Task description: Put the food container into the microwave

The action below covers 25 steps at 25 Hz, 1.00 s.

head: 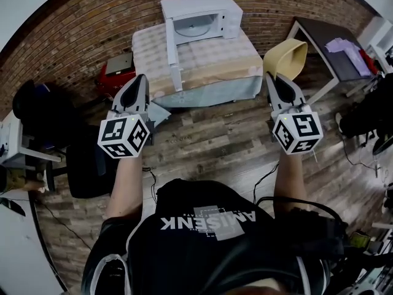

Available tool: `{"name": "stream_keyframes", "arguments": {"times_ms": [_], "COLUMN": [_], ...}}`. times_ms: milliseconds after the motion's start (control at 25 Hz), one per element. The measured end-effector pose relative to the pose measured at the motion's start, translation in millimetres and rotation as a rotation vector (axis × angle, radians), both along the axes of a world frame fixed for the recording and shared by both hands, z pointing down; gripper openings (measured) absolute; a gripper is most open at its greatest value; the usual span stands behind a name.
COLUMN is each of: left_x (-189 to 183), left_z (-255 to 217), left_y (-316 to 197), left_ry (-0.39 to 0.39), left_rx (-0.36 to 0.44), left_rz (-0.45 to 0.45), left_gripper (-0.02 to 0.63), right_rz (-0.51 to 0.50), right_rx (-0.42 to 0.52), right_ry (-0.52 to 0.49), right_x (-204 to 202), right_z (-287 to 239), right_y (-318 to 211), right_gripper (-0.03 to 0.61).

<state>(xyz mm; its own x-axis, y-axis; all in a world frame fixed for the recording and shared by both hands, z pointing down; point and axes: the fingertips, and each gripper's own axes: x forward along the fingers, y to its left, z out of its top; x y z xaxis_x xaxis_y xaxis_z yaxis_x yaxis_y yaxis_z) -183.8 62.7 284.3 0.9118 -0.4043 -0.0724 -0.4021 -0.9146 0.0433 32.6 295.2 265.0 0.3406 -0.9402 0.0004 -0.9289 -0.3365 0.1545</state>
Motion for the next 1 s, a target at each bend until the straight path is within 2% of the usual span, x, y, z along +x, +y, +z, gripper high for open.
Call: {"name": "stream_keyframes", "arguments": {"times_ms": [240,440,1000], "left_x": [16,33,109], "left_z": [9,11,-4], "left_y": [12,-4,-112], "left_ry": [-0.027,-0.018,0.035], "left_rx": [0.012,0.017,0.031], "left_rz": [0.002,0.014,0.083], "left_gripper": [0.012,0.012,0.012], "right_rz": [-0.017,-0.008,0.057], "right_rx": [0.013,0.014,-0.017], "right_ry": [-0.022,-0.027,-0.001], "right_x": [22,41,101], "right_z": [7,11,4], "right_y": [1,-15,-111], "right_gripper": [0.044,0.044,0.044]}}
